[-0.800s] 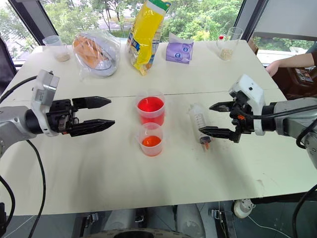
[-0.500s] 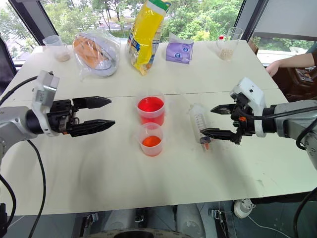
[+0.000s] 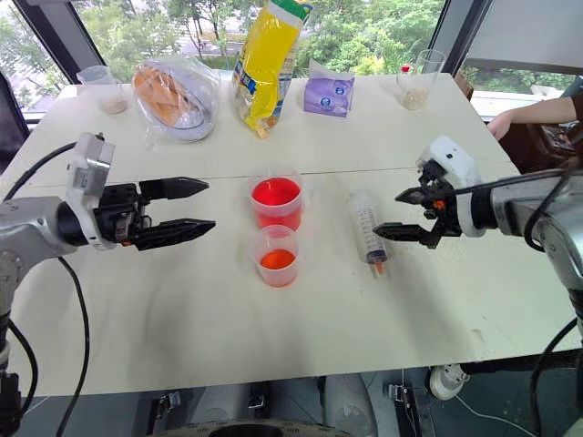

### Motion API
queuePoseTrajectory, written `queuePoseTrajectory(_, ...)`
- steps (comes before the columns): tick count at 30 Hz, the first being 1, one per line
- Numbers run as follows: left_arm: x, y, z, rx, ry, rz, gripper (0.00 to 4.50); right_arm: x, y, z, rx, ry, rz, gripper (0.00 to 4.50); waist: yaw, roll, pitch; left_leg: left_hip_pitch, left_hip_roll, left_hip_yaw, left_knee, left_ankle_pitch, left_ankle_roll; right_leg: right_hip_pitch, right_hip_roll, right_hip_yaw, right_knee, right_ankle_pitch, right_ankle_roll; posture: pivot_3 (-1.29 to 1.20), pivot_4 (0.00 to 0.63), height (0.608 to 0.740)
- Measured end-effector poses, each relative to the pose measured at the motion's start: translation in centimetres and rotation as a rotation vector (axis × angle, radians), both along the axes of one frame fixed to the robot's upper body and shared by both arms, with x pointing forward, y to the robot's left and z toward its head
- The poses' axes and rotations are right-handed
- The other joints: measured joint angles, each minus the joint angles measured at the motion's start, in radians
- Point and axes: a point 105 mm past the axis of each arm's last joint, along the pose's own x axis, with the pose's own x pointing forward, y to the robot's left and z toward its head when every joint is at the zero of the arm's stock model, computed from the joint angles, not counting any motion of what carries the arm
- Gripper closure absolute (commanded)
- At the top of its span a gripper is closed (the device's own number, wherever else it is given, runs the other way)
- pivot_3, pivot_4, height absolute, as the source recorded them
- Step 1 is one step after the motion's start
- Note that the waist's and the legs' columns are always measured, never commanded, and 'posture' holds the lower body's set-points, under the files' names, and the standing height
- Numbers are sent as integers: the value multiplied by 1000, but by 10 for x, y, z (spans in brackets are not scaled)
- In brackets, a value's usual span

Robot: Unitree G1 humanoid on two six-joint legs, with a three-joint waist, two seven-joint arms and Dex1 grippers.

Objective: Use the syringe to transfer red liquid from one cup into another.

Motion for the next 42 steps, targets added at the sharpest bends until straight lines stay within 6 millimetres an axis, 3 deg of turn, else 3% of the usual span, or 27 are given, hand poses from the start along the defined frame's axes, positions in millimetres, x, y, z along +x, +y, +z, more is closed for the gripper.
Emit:
queuePoseTrajectory(4,3,-4,-3,5,-4,-12,234,21,8,-4,24,79,-95,54,-2,0,0,0,0,0,0,0,0,0,1,0,1,0,0,0,150,740)
queuePoseTrajectory(11,9,-8,-5,0,-19,-10,234,55,19,-31,17,300,-332,54,0,0,0,-1,-1,1,0,0,0,-3,0,0,5,3,3,0,150,740)
queuePoseTrajectory(19,11,-10,-12,-19,-21,12,234,65,24,-65,-74,417,-440,54,-2,0,0,-2,-1,1,0,0,0,-3,0,0,6,3,4,0,150,740)
queuePoseTrajectory(24,12,-10,-13,-17,-36,26,234,71,30,-73,-116,404,-447,54,-4,0,0,-1,-1,1,0,0,0,-3,0,0,6,3,4,0,150,740)
queuePoseTrajectory(27,10,-11,-16,-15,-35,31,234,74,33,-75,-143,388,-442,859,-6,-1,-1,0,-1,1,0,0,0,-3,0,0,7,3,4,0,150,740)
queuePoseTrajectory(31,11,-10,-18,-10,-40,42,234,77,31,-77,-187,361,-440,2781,-6,-1,-1,0,0,1,0,0,-1,-2,0,0,7,3,4,0,150,740)
queuePoseTrajectory(32,11,-10,-18,-10,-42,43,234,76,32,-77,-187,361,-438,3063,-7,-1,-1,0,0,1,0,0,-1,-2,0,0,7,3,4,0,150,740)
queuePoseTrajectory(39,15,-6,-14,-9,-65,45,234,72,35,-73,-164,380,-437,3075,-5,-1,-1,-1,0,1,0,0,-1,-3,1,0,7,3,4,0,150,740)
queuePoseTrajectory(42,17,-2,-11,8,-72,45,234,76,43,-53,-92,310,-399,3075,-4,0,0,-2,-1,1,0,0,0,-4,0,0,7,3,4,0,150,740)
